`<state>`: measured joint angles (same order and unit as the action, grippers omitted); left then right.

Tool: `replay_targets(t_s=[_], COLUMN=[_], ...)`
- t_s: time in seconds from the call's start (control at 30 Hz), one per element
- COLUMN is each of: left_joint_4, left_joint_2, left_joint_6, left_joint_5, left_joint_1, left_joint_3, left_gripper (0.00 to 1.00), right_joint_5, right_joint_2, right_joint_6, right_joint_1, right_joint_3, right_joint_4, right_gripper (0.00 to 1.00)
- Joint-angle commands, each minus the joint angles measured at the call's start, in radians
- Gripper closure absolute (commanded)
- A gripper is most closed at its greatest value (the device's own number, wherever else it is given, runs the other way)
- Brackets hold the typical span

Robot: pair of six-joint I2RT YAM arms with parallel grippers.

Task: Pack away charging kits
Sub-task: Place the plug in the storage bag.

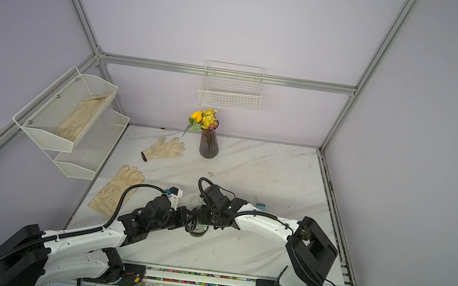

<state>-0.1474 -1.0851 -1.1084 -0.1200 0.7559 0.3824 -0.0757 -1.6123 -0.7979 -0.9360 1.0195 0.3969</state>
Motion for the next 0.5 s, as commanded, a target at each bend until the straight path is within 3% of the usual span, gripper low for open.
replay_targets(t_s=[0.0,0.47], left_joint_4=[-0.061,-0.111], left_joint_2=[0.021,0.006], left_joint_6=[-0.019,-0.070], left_joint_5=[-0.024,-0.062], left_joint_1=[-0.012,-0.020], left_joint_3=[-0.028,-0.078], left_gripper=[1.00,1.00], right_joint_5=[-0.039,-0.038], right_joint_2=[-0.022,-0.127], right_joint_6=[0.017,0.023], right_joint_1=[0.003,0.005], right_joint_3=[0.018,0.033], right_joint_4=[-0.086,-0.153], right_gripper=[0.76,0.74])
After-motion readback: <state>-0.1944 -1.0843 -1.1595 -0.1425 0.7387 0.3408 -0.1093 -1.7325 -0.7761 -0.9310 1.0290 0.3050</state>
